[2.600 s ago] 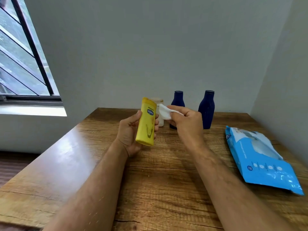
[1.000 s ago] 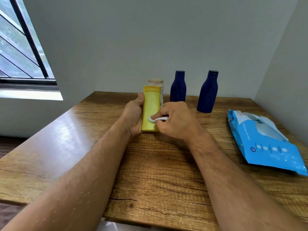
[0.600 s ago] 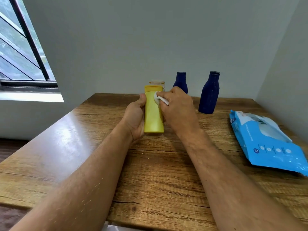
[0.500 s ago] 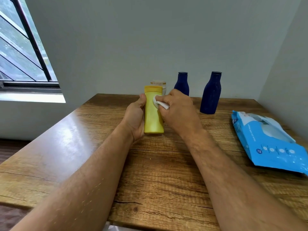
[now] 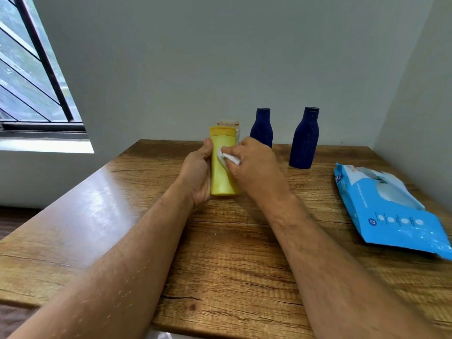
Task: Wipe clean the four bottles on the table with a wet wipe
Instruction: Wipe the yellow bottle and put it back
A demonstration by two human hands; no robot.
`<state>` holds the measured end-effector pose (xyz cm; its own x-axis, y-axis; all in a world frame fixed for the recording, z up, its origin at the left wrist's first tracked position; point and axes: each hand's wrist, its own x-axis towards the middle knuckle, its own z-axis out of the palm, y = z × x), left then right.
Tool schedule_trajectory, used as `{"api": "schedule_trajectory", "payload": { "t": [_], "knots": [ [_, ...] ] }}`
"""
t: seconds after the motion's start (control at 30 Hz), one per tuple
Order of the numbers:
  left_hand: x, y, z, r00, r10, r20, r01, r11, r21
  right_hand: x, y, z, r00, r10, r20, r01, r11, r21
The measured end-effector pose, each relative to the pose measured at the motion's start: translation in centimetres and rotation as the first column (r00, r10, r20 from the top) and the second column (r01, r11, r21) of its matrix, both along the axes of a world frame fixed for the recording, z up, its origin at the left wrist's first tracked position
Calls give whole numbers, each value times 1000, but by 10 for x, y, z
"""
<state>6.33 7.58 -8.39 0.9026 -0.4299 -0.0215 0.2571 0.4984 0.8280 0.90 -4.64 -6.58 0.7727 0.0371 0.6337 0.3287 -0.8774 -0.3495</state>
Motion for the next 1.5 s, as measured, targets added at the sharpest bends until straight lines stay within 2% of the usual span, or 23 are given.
{"api": "schedule_trajectory", "payload": {
  "t": [0.1, 0.17, 0.3, 0.43, 0.53, 0.67, 0.77, 0.9, 1.07, 1.17, 1.3, 1.43, 1.5],
  "knots": [
    [-3, -1, -2, 999, -33, 5, 33, 999, -4, 1, 5, -1, 993, -23, 114, 11, 994, 113],
    [-4, -1, -1, 999, -39, 3, 39, 999, 0, 3, 7, -1, 989, -14, 146, -5, 992, 126],
    [-3, 2, 3, 1000, -12, 16, 11, 1000, 26, 4, 3, -1, 996, 54, 64, -58, 996, 68],
    [1, 5, 3, 999, 36, -29, -36, 999, -19, 1, 1, -8, 979, 193, -58, -193, 981, 16],
    [5, 7, 0, 998, 46, -53, -49, 997, -54, 1, 0, -11, 966, 251, -58, -251, 968, 14],
    [6, 6, 1, 999, 48, -26, -50, 995, -81, 6, 3, -6, 985, 169, -32, -169, 985, 22],
    [4, 2, 1, 999, 31, 10, -30, 998, -61, 11, 9, 0, 995, 70, 66, -77, 992, 103],
    [1, -1, -2, 999, 25, 33, -22, 997, -80, 10, 12, 0, 989, 39, 141, -59, 987, 148],
    [7, 3, -3, 999, 36, 2, -36, 994, -103, 3, 0, -10, 983, 178, -35, -177, 984, 35],
    [10, 5, -3, 998, 54, -23, -56, 992, -116, -2, -2, -12, 969, 238, -71, -238, 971, 15],
    [6, 3, -3, 1000, 31, -3, -31, 997, -67, 3, 1, -7, 988, 147, -46, -145, 988, 47],
    [-2, -4, -3, 999, -16, 48, 16, 1000, 0, 9, 6, 2, 985, 5, 171, -39, 980, 197],
    [-5, -6, -2, 999, -24, 46, 24, 1000, 10, 7, 9, 4, 977, -48, 208, 5, 979, 205]
  ]
}}
